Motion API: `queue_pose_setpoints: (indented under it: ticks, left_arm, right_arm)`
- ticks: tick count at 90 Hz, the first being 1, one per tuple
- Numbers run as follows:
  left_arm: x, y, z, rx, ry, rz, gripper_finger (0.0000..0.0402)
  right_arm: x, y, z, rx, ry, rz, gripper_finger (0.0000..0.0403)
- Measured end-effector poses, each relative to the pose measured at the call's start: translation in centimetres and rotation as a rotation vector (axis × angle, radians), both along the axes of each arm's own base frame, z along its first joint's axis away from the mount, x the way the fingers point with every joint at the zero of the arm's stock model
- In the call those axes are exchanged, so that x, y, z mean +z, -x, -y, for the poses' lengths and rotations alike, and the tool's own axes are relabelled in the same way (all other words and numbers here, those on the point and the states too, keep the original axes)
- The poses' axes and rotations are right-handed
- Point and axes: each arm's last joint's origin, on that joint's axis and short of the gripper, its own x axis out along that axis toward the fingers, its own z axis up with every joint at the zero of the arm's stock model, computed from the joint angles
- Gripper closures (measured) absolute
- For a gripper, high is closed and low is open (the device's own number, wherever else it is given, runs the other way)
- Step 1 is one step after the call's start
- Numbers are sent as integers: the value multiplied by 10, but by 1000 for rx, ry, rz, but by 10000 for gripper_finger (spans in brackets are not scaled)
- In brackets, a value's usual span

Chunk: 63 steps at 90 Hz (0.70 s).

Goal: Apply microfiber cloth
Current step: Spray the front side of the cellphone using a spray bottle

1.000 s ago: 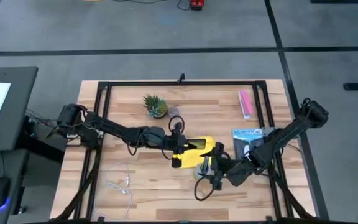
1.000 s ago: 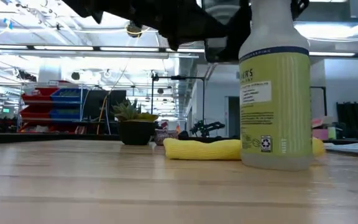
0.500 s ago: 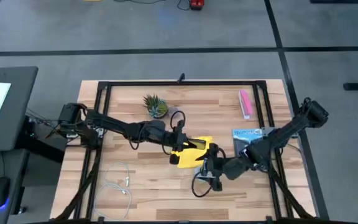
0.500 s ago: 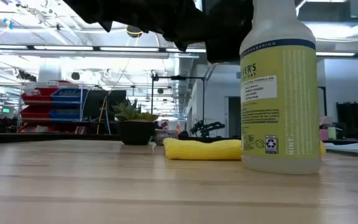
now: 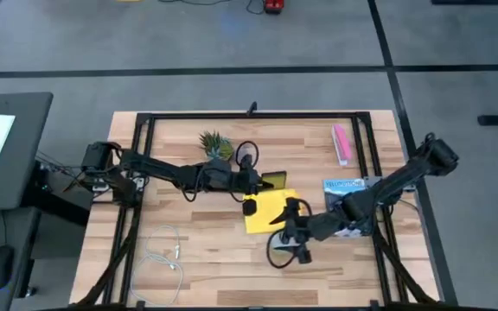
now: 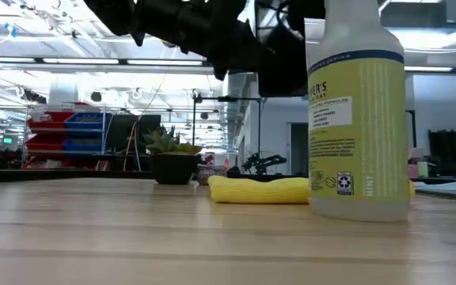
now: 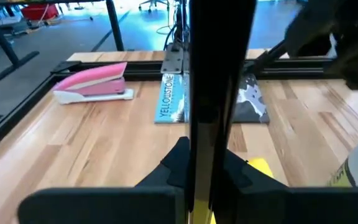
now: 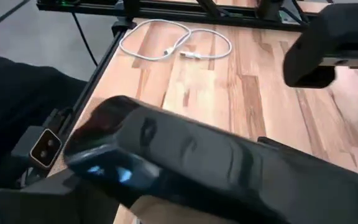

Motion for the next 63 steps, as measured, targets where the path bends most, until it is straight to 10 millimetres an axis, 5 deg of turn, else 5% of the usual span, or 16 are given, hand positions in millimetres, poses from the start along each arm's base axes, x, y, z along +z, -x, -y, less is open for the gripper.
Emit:
queue_pose_setpoints:
  ticks: [34,63]
  left_arm:
    - [-1,0,0,5,12,-11,389]
    - [-2,0,3,-1,11,-23,389]
  right_arm:
    - [10,21,-8,-140,152,47,72]
    - [13,53,-23,-337,103,70,72]
